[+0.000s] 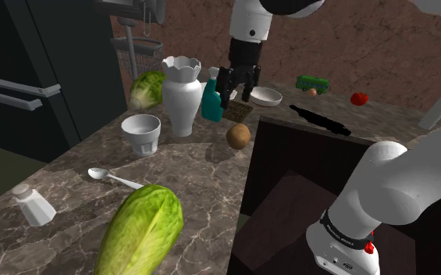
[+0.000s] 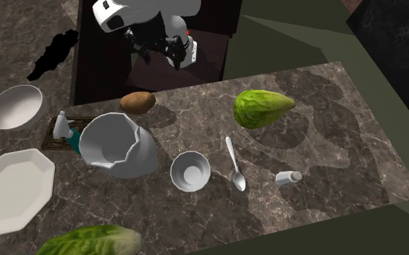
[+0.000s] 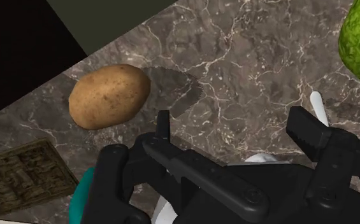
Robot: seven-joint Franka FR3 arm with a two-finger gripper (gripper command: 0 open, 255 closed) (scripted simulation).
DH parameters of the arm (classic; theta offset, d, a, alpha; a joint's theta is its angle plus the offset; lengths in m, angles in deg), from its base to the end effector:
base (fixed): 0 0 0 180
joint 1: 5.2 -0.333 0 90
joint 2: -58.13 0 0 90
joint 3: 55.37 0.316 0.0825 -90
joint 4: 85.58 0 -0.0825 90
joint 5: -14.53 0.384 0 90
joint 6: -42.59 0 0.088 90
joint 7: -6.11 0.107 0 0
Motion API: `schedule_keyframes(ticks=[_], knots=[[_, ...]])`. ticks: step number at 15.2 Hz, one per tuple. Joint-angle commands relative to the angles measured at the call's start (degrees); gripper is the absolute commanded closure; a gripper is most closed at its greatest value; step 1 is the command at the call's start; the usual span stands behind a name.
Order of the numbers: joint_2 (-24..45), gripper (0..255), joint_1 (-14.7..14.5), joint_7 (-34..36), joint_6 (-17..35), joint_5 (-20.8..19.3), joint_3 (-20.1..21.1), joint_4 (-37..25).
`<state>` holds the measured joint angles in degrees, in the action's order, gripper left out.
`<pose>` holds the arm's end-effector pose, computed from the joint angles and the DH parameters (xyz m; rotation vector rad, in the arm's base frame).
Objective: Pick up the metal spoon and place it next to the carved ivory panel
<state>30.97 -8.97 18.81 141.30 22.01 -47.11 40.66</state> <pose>0.3968 0.1058 0.5629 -3.0806 0.0743 0.0352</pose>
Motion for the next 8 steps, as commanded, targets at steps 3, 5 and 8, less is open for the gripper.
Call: schedule_keyframes(ticks=[3,5,8], knots=[[8.58,0,-1.10,2.50,2.40,-1.10,3.51,-4.64],[13.02,0,-1.66,3.91,3.03,-2.07,5.13,-7.58],[19.85,0,-2.59,6.16,3.52,-4.01,7.40,-12.47]])
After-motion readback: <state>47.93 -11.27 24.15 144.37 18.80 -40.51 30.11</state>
